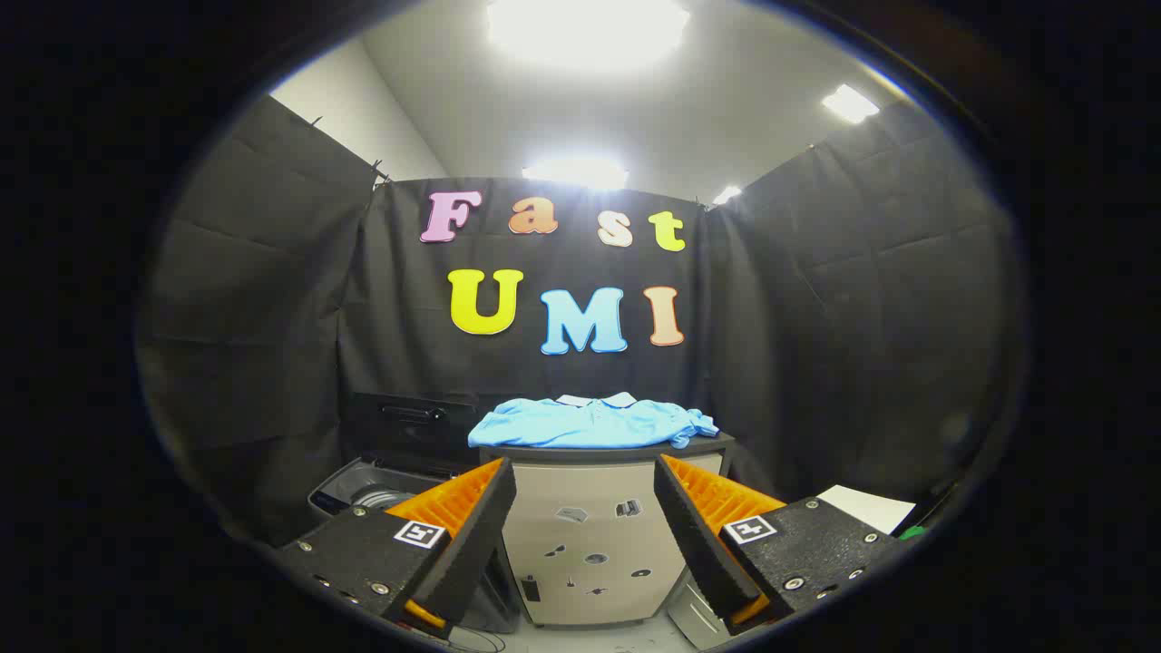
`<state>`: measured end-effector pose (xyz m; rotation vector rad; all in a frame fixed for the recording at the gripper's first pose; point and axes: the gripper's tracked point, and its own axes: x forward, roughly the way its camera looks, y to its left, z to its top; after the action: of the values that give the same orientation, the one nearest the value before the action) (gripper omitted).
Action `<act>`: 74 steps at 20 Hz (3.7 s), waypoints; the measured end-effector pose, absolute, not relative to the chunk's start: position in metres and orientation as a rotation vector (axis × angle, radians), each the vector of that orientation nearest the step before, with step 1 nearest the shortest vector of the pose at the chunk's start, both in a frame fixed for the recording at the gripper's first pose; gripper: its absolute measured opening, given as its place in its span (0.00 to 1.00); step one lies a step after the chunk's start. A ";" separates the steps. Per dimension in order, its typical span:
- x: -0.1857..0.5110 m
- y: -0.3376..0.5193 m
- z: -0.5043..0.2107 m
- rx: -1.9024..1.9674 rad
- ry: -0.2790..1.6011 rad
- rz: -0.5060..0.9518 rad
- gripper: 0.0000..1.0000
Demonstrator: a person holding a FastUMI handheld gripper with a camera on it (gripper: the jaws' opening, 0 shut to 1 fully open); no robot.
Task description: Put the clothes into the washing machine and then close the washing machine lid.
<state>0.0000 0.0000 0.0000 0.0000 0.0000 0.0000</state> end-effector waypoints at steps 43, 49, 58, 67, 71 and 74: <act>0.124 -0.012 0.061 0.029 0.040 0.004 0.96; 0.174 -0.012 0.065 0.017 0.073 0.031 0.96; 0.245 -0.010 0.048 0.015 0.171 0.067 0.96; 0.311 -0.017 0.017 0.016 0.297 0.075 0.96; 0.339 -0.022 -0.003 0.007 0.360 0.080 0.96; 0.354 -0.025 -0.016 0.003 0.406 0.087 0.96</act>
<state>0.3544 -0.0255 -0.0162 0.0032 0.4058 0.0868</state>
